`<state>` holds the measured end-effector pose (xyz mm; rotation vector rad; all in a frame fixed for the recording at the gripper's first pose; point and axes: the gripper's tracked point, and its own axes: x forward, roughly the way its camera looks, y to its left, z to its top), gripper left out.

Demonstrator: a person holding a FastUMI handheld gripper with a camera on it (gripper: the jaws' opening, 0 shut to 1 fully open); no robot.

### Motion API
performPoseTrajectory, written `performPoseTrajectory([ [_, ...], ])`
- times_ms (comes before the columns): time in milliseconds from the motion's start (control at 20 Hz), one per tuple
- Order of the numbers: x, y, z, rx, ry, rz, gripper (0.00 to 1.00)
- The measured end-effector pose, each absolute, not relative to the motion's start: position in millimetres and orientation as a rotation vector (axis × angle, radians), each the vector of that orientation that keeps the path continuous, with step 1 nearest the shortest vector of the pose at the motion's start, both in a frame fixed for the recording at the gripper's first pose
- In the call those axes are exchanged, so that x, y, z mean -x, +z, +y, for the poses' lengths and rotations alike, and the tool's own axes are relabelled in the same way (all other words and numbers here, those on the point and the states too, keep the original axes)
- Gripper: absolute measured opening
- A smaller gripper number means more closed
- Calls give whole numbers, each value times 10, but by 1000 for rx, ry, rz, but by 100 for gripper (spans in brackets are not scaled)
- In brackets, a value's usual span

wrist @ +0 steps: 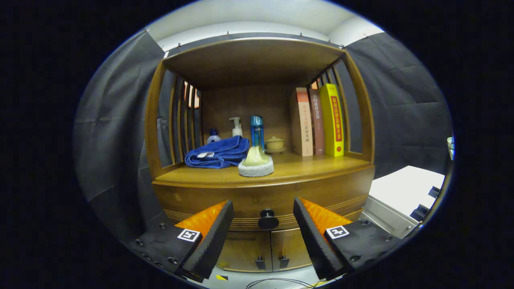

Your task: Pull open the drawer, take out the items inside it, and place them on the countertop above the cabinet.

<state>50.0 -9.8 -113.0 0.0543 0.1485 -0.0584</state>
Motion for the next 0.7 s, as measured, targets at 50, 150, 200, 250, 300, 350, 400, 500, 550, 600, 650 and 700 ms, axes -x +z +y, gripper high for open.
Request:
performPoseTrajectory([
  [50,-412,-1026,-128,-60,-61,140,98],
  [150,-262,-835,-182,-69,-60,128,98],
  [200,-186,-731,-220,-69,-61,119,98],
  [250,-134,-619,-264,-67,-63,103,98],
  [300,-90,-491,-296,-58,-63,86,98],
  [350,-39,-364,-313,-47,-60,68,98],
  [400,16,-238,-306,-42,-53,52,98],
  [500,101,-68,-280,-41,-37,31,98],
  [550,147,19,-276,-39,-30,19,98],
  [600,174,103,-282,-35,-25,3,98],
  [650,204,167,-279,-28,-22,-14,98],
  [700,222,203,-278,-19,-21,-25,98],
])
